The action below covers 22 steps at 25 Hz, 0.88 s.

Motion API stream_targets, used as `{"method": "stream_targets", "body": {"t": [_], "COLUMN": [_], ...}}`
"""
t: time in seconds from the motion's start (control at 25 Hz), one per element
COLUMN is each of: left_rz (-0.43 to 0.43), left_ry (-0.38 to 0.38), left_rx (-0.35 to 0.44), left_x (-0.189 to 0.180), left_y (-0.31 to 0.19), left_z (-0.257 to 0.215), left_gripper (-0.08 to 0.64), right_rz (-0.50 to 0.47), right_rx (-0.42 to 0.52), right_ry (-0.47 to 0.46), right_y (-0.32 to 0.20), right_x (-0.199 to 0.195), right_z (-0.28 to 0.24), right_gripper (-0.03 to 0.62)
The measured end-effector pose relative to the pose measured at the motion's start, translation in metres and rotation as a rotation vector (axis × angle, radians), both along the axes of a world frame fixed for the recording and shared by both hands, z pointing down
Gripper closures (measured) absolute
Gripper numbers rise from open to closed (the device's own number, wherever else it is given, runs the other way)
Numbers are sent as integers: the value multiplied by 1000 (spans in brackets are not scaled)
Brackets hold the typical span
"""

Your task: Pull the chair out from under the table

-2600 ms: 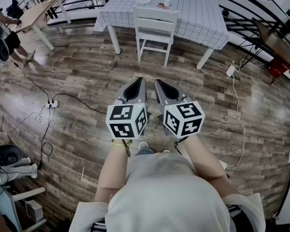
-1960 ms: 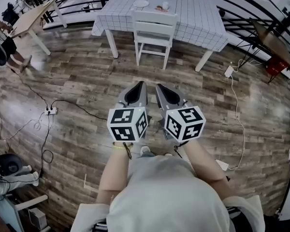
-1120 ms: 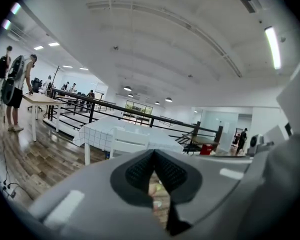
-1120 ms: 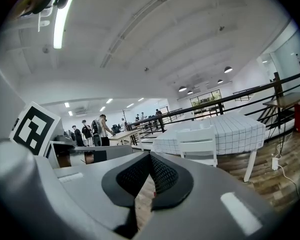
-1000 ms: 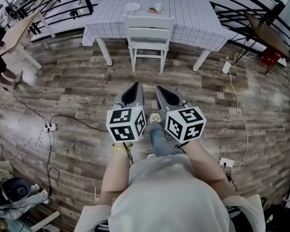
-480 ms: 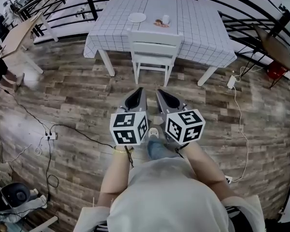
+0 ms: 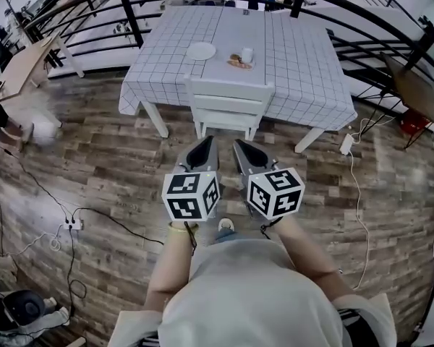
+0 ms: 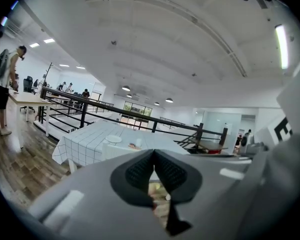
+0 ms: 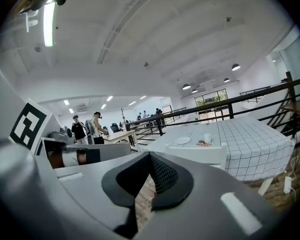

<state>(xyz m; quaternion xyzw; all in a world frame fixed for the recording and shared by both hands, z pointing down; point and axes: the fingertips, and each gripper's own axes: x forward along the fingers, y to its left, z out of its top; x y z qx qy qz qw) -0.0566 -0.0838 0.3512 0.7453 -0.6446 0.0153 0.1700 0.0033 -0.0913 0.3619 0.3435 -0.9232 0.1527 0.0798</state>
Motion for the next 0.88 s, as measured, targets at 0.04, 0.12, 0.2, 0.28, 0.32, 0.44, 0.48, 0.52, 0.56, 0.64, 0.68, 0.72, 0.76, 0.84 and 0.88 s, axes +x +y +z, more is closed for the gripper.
{"method": "stream_targets", "body": {"t": [0.04, 0.12, 0.2, 0.28, 0.32, 0.44, 0.48, 0.52, 0.56, 0.64, 0.68, 0.72, 0.76, 0.84, 0.88], "left_rz": [0, 3, 8, 13, 15, 24, 27, 29, 29, 27, 26, 26, 29, 34, 36], "left_ry": [0, 2, 7, 12, 13, 11, 10, 7, 5, 4, 6, 10, 15, 24, 25], "left_rx": [3, 5, 0, -10, -15, -32, -36, -38, -36, -26, -23, -24, -29, -38, -38], "left_x": [-2, -2, 1, 3, 3, 2, 2, 3, 4, 6, 4, 1, -3, -13, -17], "left_y": [-7, -26, -46, -63, -69, -83, -86, -90, -94, -106, -114, -123, -130, -139, -143], "left_z": [-2, -2, 3, 8, 11, 16, 19, 22, 25, 32, 33, 33, 32, 31, 32], "left_gripper": [552, 552, 551, 552, 551, 551, 551, 552, 551, 552, 551, 552, 551, 551, 551], "right_rz": [-2, -5, -5, -5, -4, 4, 8, 11, 13, 14, 14, 16, 20, 29, 33], "right_rx": [2, 1, -4, -10, -13, -21, -22, -21, -19, -10, -9, -12, -17, -26, -27], "right_ry": [-2, -4, -4, -1, 1, 5, 5, 4, 2, -3, -2, 1, 6, 13, 15], "right_y": [-7, -25, -45, -60, -67, -80, -84, -88, -92, -105, -114, -122, -130, -137, -140], "right_x": [-2, -3, -1, 0, 0, -1, 0, 1, 3, 6, 6, 4, 0, -8, -11], "right_z": [-1, 0, 4, 9, 10, 13, 15, 17, 20, 26, 28, 28, 27, 26, 28], "right_gripper": [594, 594, 595, 594, 594, 594, 594, 594, 594, 594, 594, 594, 594, 594, 594]}}
